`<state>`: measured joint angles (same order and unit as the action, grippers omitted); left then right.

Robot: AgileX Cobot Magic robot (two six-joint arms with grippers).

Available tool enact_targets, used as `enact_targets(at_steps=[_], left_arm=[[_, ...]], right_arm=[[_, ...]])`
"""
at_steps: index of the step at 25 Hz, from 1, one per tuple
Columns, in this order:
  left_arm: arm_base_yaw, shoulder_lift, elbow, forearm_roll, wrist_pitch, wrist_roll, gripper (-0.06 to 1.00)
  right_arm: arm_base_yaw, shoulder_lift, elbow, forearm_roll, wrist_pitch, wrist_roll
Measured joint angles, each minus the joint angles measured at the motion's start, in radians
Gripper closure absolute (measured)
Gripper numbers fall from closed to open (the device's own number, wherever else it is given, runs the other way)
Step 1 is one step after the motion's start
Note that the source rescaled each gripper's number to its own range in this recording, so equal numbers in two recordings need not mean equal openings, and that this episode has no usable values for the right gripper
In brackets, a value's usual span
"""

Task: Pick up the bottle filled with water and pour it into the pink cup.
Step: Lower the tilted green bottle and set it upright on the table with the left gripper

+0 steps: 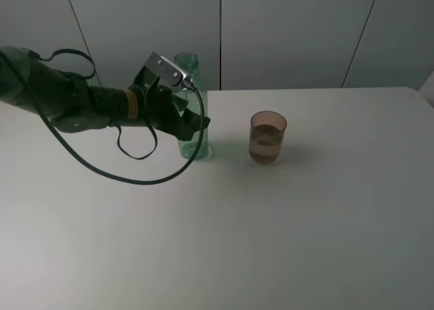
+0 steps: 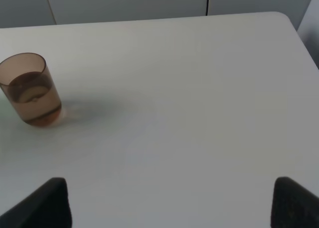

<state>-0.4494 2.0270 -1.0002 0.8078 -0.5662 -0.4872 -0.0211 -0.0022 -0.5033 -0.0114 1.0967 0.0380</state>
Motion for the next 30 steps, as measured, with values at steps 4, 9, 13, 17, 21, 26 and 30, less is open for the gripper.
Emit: enact_targets(at_steps=[4,9,13,17,21,26,30], left_arm=[[0.000,0.000,0.000,0.000,0.002,0.014,0.94],[0.000,0.000,0.000,-0.002,0.014,0.016,0.94],[0.000,0.000,0.000,0.008,0.023,0.010,0.94],[0.000,0.000,0.000,0.016,0.032,0.003,0.94],[0.000,0.000,0.000,0.020,0.032,0.001,0.87],[0.000,0.000,0.000,0.020,0.034,-0.001,0.06],[0.000,0.000,0.000,0.020,0.039,-0.001,-0.02]], right_arm=[[0.000,0.000,0.000,0.000,0.000,0.000],[0.000,0.000,0.000,0.000,0.000,0.000],[0.000,0.000,0.000,0.000,0.000,0.000],[0.000,0.000,0.000,0.000,0.000,0.000],[0.000,0.000,0.000,0.000,0.000,0.000],[0.000,0.000,0.000,0.000,0.000,0.000],[0.000,0.000,0.000,0.000,0.000,0.000]])
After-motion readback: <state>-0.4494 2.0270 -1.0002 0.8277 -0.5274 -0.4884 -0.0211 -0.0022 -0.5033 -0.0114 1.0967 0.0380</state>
